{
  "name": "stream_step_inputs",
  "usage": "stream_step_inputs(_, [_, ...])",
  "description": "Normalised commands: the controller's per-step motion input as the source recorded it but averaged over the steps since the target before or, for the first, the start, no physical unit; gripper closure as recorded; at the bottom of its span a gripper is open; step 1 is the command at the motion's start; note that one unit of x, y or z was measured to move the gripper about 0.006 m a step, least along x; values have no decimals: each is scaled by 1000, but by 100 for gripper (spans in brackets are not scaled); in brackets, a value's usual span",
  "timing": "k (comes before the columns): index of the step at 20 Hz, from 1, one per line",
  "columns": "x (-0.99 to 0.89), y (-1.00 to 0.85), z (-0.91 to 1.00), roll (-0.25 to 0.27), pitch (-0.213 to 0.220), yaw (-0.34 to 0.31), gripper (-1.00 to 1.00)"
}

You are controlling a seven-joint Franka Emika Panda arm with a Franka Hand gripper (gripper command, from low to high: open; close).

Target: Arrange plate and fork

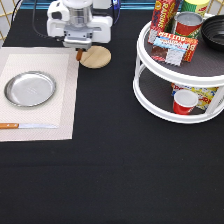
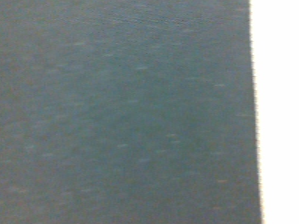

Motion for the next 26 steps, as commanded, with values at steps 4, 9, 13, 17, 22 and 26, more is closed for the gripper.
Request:
stream_step_inputs(4, [-95, -908, 0, 0, -56, -21, 100])
stream_step_inputs(9, [-122, -885, 0, 0, -82, -31, 100])
stream_step_inputs(13, [-51, -706, 7, 6, -109, -96, 100])
stream_step_inputs(17, [-1, -424, 24, 3, -118, -196, 100])
stream_step_inputs(22, [0, -46, 60, 20, -91, -316, 100])
stream_step_inputs(26, [0, 0, 162, 65, -20, -339, 100])
